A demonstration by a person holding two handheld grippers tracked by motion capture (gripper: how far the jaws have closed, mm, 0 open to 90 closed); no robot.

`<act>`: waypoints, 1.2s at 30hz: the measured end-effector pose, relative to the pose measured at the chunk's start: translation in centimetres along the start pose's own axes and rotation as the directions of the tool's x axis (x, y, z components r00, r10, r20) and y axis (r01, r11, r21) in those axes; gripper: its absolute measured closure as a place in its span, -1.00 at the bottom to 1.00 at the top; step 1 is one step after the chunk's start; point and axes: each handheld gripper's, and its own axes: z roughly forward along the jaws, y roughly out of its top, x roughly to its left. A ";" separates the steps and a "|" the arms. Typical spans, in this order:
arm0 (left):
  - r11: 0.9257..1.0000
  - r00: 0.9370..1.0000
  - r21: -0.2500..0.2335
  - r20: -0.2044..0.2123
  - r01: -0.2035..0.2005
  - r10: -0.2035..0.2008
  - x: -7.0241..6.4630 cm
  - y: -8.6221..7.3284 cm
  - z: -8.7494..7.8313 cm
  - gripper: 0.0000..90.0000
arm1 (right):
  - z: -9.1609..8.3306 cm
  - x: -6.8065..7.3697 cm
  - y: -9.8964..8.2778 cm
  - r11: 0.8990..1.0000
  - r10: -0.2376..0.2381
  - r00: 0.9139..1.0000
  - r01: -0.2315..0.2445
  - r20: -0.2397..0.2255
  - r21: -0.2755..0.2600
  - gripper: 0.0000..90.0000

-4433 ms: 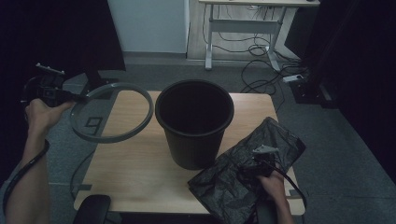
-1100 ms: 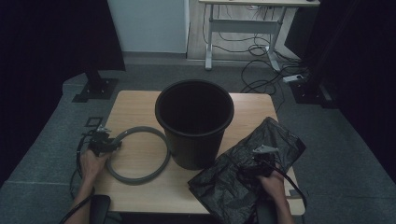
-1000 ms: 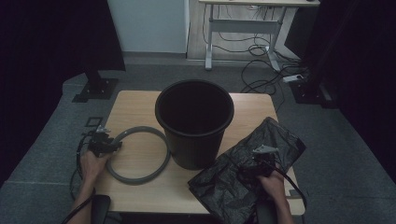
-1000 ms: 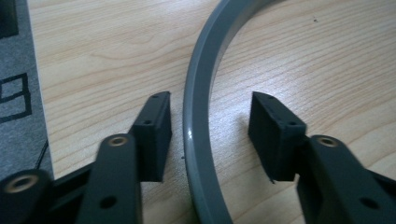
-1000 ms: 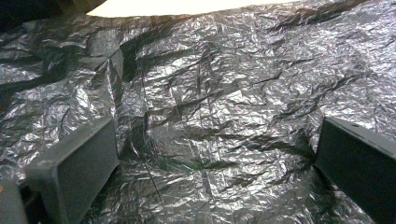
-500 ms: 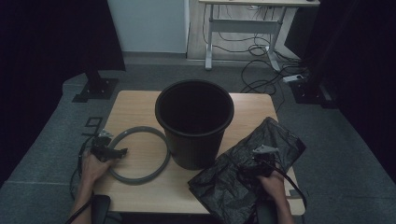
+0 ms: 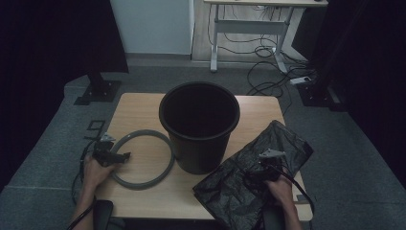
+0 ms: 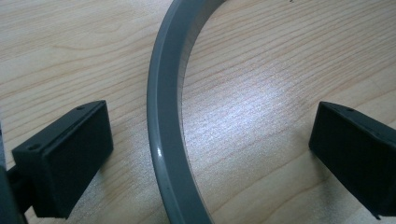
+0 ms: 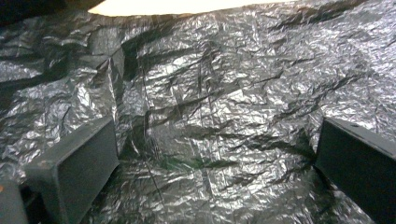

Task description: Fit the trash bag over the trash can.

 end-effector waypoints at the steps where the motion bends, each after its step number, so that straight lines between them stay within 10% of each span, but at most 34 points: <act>1: 1.000 1.000 0.000 0.000 0.000 0.000 0.0 0.0 0.0 -1.00 | -0.1 0.0 0.1 1.000 -0.003 1.000 0.003 -0.003 0.014 -1.00; 14: 1.000 1.000 0.000 -0.004 0.005 -0.005 0.0 0.0 0.0 -1.00 | -2.1 3.5 1.3 0.996 -0.081 0.993 0.084 -0.085 0.042 -1.00; 18: 1.000 1.000 0.000 -0.005 0.006 -0.006 -0.1 0.0 0.0 -1.00 | -2.2 4.9 1.0 0.994 -0.084 0.981 0.093 -0.173 0.050 -1.00; 28: 1.000 1.000 0.000 -0.006 0.007 -0.007 -0.1 0.0 0.0 -1.00 | -1.4 8.6 0.4 0.962 -0.193 0.968 0.218 -0.159 0.163 -1.00; 36: 1.000 1.000 -0.001 -0.009 0.009 -0.009 -0.1 0.0 0.0 -1.00 | -2.0 8.4 0.5 0.968 -0.158 0.976 0.183 -0.149 0.170 -0.63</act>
